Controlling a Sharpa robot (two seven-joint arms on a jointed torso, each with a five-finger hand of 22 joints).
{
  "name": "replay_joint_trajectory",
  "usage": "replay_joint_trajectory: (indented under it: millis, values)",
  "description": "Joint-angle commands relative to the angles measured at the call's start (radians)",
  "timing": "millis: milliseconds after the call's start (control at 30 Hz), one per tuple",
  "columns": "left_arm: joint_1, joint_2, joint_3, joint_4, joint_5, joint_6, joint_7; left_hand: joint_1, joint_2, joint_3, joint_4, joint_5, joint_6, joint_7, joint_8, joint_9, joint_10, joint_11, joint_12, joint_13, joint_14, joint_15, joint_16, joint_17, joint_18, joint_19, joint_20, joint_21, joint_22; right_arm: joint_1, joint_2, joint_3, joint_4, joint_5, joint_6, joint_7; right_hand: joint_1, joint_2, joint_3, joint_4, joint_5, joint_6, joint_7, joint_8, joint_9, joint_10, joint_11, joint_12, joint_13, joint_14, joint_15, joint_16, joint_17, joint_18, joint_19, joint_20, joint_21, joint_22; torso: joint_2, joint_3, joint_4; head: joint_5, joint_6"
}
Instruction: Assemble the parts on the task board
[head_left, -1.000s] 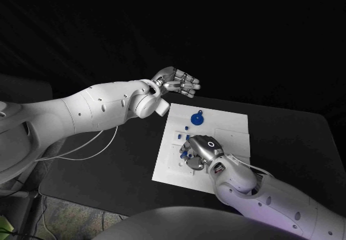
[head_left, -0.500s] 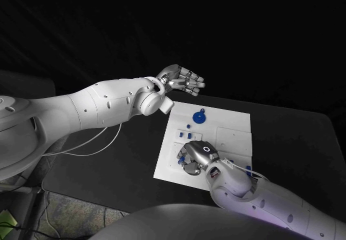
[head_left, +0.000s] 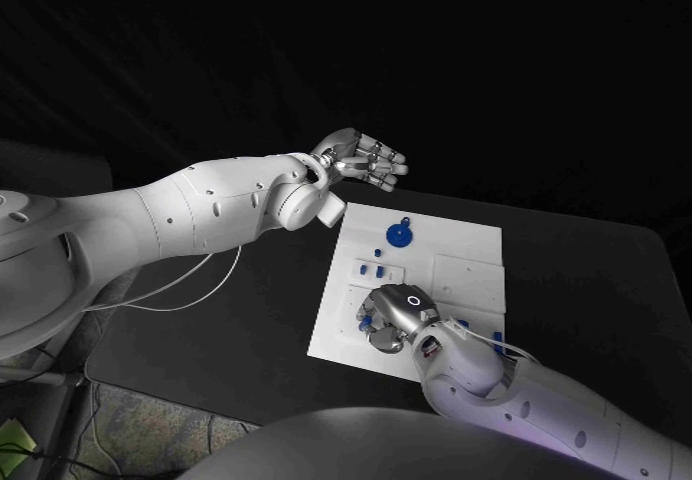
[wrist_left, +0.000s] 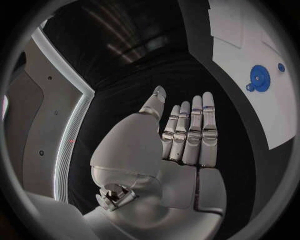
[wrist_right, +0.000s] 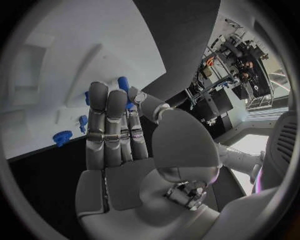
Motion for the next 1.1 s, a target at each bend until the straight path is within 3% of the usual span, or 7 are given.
replay_joint_trajectory:
  millis: [33,433,967,1100]
  values:
    - [0.001,0.0,0.001,0.001,-0.004,0.01,0.01,0.003,0.01,-0.001,0.006,-0.001,-0.003,0.002,-0.005,0.0,-0.007,0.0,0.003,0.001,-0.007,0.0,-0.004,0.001,0.01,-0.003,0.003,0.005,-0.001,-0.002,-0.001,-0.001,0.001,-0.028,-0.014,-0.024,0.005,0.006,0.003,-0.002,0.007,0.006,-0.003,0.005,0.0,0.069,-0.043,0.003,0.006,0.001,-0.005,-0.003,0.001,0.022,0.02,-0.004,-0.005,0.001,0.0,0.0008,-0.0002,0.001,0.0]
    - [0.001,-0.002,0.001,0.0,-0.005,0.011,0.009,0.004,0.01,-0.002,0.005,-0.001,-0.004,0.002,-0.005,0.0,-0.008,0.0,0.003,0.001,-0.008,0.0,-0.004,0.001,0.01,-0.004,0.003,0.005,-0.002,-0.003,-0.006,-0.001,0.002,-0.035,-0.031,-0.038,0.005,0.004,0.007,-0.001,0.007,0.008,-0.003,0.004,0.0,0.071,-0.044,0.003,0.006,0.002,-0.005,-0.003,0.003,0.022,0.023,-0.004,-0.005,0.012,0.0,-0.0001,0.0003,0.002,0.0]
    - [0.001,-0.002,0.001,0.0,-0.007,0.013,0.009,0.004,0.01,-0.002,0.005,-0.001,-0.004,0.002,-0.005,0.0,-0.008,0.0,0.003,0.001,-0.008,0.0,-0.004,0.001,0.01,-0.004,0.003,0.005,-0.002,-0.003,-0.003,-0.001,-0.013,-0.03,-0.006,-0.032,0.004,0.003,0.007,-0.001,0.007,0.009,-0.003,0.005,0.0,0.071,-0.044,0.002,0.006,0.002,-0.005,-0.003,0.005,0.022,0.025,-0.005,-0.009,0.018,0.0,-0.0016,0.0009,0.0,0.0]
    - [0.001,-0.001,0.001,0.0,-0.007,0.014,0.008,0.004,0.01,-0.002,0.005,-0.001,-0.004,0.002,-0.005,0.0,-0.008,0.0,0.003,0.001,-0.008,0.0,-0.004,0.001,0.01,-0.004,0.003,0.005,-0.002,-0.003,0.002,-0.006,-0.019,-0.029,-0.003,-0.028,0.005,0.004,0.005,-0.002,0.007,0.009,-0.003,0.005,0.0,0.071,-0.044,0.002,0.006,0.002,-0.005,-0.003,0.005,0.021,0.025,-0.005,-0.012,0.021,0.0,-0.0011,0.0014,0.001,0.0]
